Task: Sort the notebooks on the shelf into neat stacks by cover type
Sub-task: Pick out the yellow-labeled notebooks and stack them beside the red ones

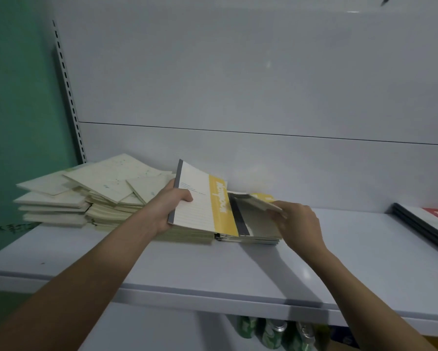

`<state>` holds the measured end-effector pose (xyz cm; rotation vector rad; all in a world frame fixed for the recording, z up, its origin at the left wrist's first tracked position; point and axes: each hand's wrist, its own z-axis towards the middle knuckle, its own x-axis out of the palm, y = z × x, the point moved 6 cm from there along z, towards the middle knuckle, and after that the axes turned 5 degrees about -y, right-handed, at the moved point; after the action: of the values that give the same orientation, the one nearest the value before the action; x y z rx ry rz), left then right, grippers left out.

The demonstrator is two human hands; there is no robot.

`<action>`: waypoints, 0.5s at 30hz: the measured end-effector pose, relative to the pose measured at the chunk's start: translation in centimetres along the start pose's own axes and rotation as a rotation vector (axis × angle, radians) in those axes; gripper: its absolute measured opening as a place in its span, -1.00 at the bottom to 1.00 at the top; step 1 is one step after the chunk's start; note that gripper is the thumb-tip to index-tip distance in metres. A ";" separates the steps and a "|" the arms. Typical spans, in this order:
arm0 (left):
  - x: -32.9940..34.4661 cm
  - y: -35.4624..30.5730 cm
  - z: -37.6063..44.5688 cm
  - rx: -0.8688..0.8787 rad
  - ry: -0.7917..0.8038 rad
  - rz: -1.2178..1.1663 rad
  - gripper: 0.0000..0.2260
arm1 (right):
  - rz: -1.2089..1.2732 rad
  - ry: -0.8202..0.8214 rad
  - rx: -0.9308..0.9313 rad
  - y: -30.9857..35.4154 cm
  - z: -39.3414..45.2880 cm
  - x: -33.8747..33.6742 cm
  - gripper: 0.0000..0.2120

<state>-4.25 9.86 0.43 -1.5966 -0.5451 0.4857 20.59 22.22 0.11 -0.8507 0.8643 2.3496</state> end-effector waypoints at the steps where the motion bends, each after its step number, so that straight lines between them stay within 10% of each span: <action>1: 0.2 0.2 -0.1 0.005 0.000 0.001 -0.56 | 0.005 0.008 0.022 0.2 -0.3 0.3 -0.87; 10: -1.6 1.0 -0.5 0.016 -0.063 -0.028 -0.58 | 0.049 0.233 -0.079 0.3 -2.7 1.8 -0.71; 15: -0.8 1.0 -1.0 0.030 -0.048 -0.050 -0.61 | 0.176 -0.094 -0.061 2.2 -2.3 -0.3 -0.67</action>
<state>-4.17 8.52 -0.48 -1.5428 -0.6101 0.4931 20.24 19.05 -0.21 -0.7068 0.8635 2.5584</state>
